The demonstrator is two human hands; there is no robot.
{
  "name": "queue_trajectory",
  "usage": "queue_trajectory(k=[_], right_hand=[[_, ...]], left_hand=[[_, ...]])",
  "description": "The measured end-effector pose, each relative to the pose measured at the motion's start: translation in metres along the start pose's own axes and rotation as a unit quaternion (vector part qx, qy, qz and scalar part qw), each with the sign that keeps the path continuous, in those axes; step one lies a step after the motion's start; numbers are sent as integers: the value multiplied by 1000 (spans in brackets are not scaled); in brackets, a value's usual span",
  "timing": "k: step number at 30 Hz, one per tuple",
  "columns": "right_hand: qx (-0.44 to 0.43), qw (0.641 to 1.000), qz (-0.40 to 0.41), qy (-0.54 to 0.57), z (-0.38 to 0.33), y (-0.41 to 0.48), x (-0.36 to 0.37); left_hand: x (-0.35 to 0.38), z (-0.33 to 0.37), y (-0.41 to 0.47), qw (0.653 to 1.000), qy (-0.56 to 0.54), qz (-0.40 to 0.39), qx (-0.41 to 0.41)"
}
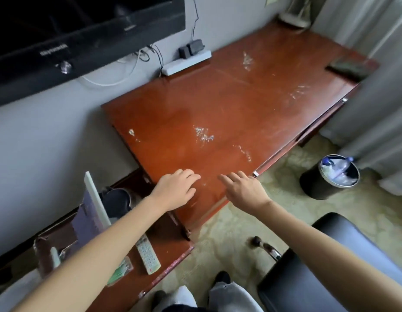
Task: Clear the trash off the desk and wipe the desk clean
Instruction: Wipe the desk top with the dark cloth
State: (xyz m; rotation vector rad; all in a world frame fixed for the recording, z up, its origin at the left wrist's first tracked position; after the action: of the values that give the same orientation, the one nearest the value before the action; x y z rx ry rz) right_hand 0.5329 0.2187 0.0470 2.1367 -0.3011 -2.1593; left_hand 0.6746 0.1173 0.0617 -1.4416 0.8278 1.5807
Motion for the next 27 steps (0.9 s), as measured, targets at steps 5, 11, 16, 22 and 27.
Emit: queue_trajectory(k=[5,11,16,22,27], right_hand=[[55,998,-1,-2,74,19,3],[109,994,-4,-24,159,49,15],[159,986,-34,-40,242,64,31],[191,978,-72,-39,349,80,64],[161,984,-68,-23,440,105,85]], left_hand=[[-4,10,70,999,-31,-9,-28],[-5,17,170,999,-42,-5,1],[-1,27,254,999,-43,-14,18],[18,51,361,999,-41,-20,5],[33,89,460,999,-32,-11,-6]])
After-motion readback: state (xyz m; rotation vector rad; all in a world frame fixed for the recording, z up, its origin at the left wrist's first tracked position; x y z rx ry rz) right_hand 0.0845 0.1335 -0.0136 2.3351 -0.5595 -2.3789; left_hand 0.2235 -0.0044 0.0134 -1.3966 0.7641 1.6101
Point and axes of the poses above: each hand's wrist, its own y-axis towards the middle knuckle, its own x-axis out of the palm, z = x × y, the point moved 5 cm from there along y, towards the middle knuckle, and after that the axes turned 6 degrees about z, right-handed, at the moved point
